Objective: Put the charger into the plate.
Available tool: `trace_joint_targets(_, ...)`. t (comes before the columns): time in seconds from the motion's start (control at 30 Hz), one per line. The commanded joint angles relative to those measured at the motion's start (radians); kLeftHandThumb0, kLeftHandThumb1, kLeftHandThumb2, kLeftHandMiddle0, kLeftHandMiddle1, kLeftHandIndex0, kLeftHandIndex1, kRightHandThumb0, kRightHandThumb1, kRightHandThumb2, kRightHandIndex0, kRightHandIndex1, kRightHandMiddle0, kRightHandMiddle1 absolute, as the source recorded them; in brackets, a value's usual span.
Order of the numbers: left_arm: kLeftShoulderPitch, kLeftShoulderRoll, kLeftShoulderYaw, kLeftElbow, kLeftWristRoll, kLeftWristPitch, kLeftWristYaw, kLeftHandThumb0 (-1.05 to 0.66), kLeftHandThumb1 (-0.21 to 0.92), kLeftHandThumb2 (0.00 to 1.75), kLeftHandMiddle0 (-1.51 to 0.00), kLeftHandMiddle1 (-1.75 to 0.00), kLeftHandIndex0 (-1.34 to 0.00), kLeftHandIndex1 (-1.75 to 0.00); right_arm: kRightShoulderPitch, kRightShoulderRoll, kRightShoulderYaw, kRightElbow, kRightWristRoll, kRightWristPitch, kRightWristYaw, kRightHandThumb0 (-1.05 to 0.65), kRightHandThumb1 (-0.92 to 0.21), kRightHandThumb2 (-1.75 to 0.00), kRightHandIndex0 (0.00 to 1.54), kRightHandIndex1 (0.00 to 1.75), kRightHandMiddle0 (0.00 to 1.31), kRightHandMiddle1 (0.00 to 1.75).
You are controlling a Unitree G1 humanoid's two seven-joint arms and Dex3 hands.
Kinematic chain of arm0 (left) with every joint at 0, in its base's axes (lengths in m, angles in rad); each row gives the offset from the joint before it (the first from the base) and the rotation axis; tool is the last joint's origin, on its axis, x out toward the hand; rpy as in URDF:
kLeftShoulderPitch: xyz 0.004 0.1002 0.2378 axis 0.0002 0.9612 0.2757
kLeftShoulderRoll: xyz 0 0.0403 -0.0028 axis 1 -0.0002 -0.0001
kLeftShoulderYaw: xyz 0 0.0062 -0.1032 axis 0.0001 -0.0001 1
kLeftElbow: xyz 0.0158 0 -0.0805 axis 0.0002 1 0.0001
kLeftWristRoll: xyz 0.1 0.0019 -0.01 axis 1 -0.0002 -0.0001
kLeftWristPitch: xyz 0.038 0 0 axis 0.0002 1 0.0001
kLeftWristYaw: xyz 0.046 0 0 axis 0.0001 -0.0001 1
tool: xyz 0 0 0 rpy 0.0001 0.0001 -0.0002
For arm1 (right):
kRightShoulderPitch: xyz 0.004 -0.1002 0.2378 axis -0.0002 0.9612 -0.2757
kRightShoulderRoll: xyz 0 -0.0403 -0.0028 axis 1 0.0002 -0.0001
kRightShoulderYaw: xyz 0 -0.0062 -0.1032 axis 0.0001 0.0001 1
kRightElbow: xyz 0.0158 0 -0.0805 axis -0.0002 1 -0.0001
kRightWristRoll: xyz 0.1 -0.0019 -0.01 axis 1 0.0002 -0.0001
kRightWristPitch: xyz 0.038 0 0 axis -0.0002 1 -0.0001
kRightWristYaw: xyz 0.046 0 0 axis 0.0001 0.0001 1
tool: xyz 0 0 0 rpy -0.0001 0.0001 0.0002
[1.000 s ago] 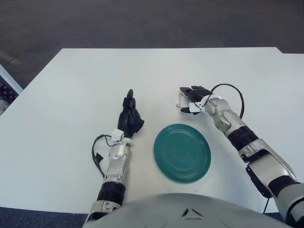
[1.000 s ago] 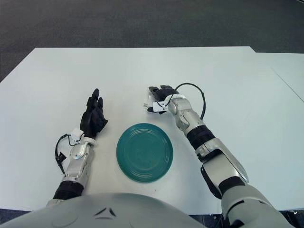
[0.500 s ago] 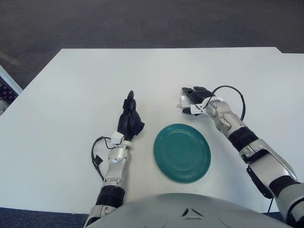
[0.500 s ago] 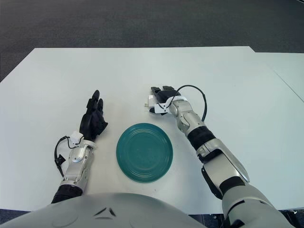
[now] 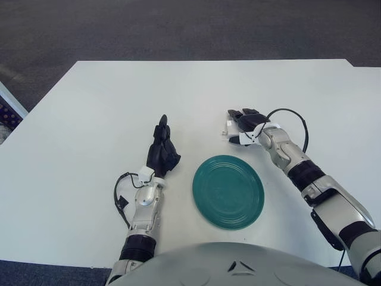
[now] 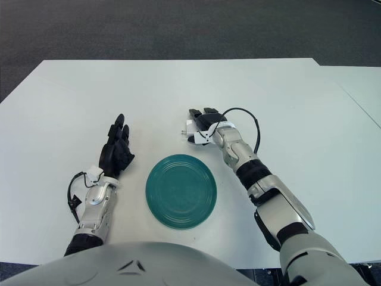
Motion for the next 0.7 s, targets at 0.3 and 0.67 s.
trace_joint_targets(0.3,0.081,-0.029,-0.014,-0.039,-0.008,0.074,0.039,-0.94,0.92,0.96,0.00,0.00,0.00,-0.10,0.041,-0.059,0.035,0.124,-0.030,-0.079,-0.131,-1.05,-0.92,-0.75,0.36,0.17,0.00,1.00)
trace_joint_targets(0.67,0.104,-0.033,-0.038,-0.090,-0.019,0.056,0.046,-0.94,0.92,0.95,0.00,0.00,0.00,-0.12,0.020,-0.124,0.045,0.118,-0.012,-0.172,-0.084,-0.86,-0.92,-0.57,0.75,1.72,0.42,1.73)
